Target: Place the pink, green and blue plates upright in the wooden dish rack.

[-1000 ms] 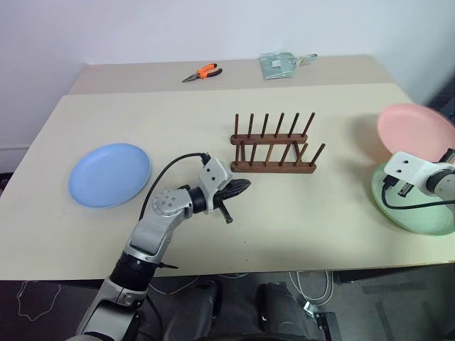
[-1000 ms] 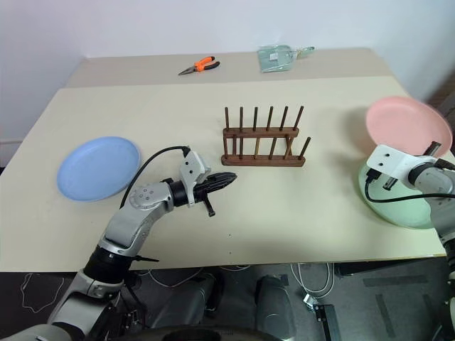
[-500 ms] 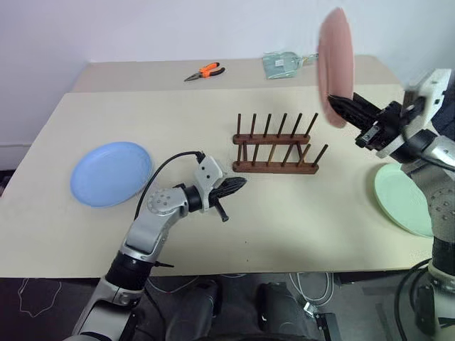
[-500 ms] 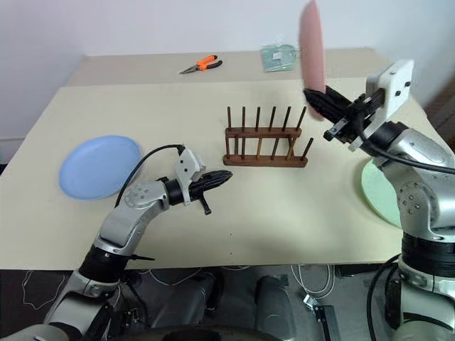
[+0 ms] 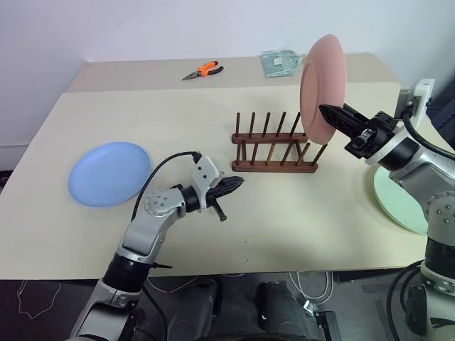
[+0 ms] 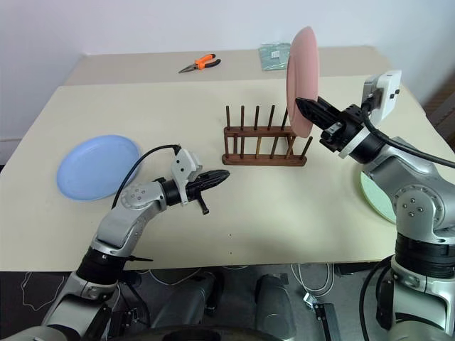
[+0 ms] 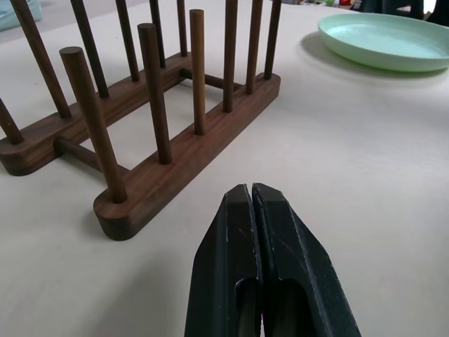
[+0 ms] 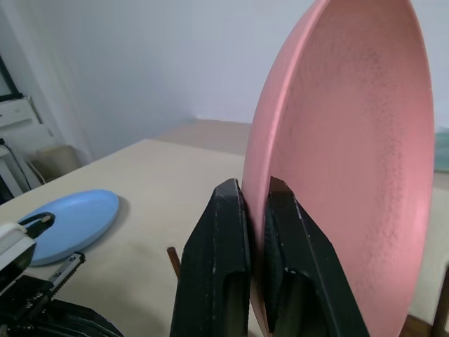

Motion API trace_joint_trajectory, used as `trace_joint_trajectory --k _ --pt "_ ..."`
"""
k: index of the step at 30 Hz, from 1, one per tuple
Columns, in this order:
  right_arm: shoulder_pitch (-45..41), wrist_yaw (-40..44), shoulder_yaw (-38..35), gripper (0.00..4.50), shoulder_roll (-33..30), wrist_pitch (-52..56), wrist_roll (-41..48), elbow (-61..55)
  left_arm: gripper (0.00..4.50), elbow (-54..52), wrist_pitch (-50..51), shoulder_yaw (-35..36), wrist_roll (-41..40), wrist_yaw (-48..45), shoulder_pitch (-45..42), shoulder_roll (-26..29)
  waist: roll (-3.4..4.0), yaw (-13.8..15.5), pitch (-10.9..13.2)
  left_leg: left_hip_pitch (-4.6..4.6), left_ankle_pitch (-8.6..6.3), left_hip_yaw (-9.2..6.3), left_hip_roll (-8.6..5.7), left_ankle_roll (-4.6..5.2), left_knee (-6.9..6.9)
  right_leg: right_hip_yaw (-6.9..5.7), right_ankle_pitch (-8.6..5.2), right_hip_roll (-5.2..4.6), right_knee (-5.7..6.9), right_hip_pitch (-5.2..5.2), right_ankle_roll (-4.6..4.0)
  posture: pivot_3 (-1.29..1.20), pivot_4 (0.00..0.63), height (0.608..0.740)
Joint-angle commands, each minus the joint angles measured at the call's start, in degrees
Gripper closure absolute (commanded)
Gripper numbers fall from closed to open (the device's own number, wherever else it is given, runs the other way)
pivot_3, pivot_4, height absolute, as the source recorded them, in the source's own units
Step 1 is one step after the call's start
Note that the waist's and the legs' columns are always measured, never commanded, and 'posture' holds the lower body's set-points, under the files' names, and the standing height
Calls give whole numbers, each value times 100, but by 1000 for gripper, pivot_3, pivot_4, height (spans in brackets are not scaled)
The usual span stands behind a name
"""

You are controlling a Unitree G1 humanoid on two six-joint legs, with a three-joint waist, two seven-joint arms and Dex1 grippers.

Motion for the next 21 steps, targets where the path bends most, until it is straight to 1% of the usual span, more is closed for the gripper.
trace_joint_trajectory --k 1,2,5,7,8,13,18,19,21 --pt "14 -75 -289 4393 92 85 226 47 4500 -280 -31 42 -125 -35 -6 -6 0 0 0 0 0 0 0 0 0 0 0 0 0 0 0 0 150 729" --pt "23 -87 -299 4393 105 111 240 75 4500 -284 -32 42 -129 -40 -4 -8 0 0 0 -1 0 0 0 0 0 0 0 0 0 -1 0 0 150 729" --pt "-28 -311 -302 3412 226 -79 -72 314 4500 -310 -35 -6 -109 -55 2 -17 0 -2 0 -2 0 0 0 0 1 0 0 0 0 -1 0 0 150 729" --pt "-28 -377 -275 2502 227 -272 -334 344 4500 -334 -24 -15 -109 -55 24 -17 1 -1 0 -2 0 0 0 0 3 0 0 1 1 -1 0 0 150 729" --pt "-27 -374 -284 1942 233 -350 -413 347 4500 -350 -17 -18 -111 -57 40 -16 2 -1 0 -3 0 0 0 0 4 0 0 1 1 -2 0 0 150 729" --pt "73 -208 -537 1942 33 -693 -706 373 4500 -401 3 -74 -94 -89 136 -1 2 -1 -1 -6 0 1 0 0 5 0 1 2 1 -4 0 0 150 729" --pt "454 -85 -1411 1942 -381 -645 -601 546 4500 -334 -6 -54 -93 -123 101 -9 2 38 -1 -16 -1 0 -1 3 16 -2 1 7 1 -5 2 0 150 729" --pt "634 -47 -1528 1673 -496 -551 -632 583 4500 -301 -15 -48 -91 -138 83 -10 2 42 -1 -18 -3 0 -2 5 19 -2 2 8 -1 -4 3 0 150 729" --pt "1280 134 -1357 1095 -820 -614 -1195 488 4500 -221 -47 -58 -80 -184 40 -10 2 63 -1 -18 -4 0 -2 7 19 -2 2 7 -2 -4 3 0 150 729"
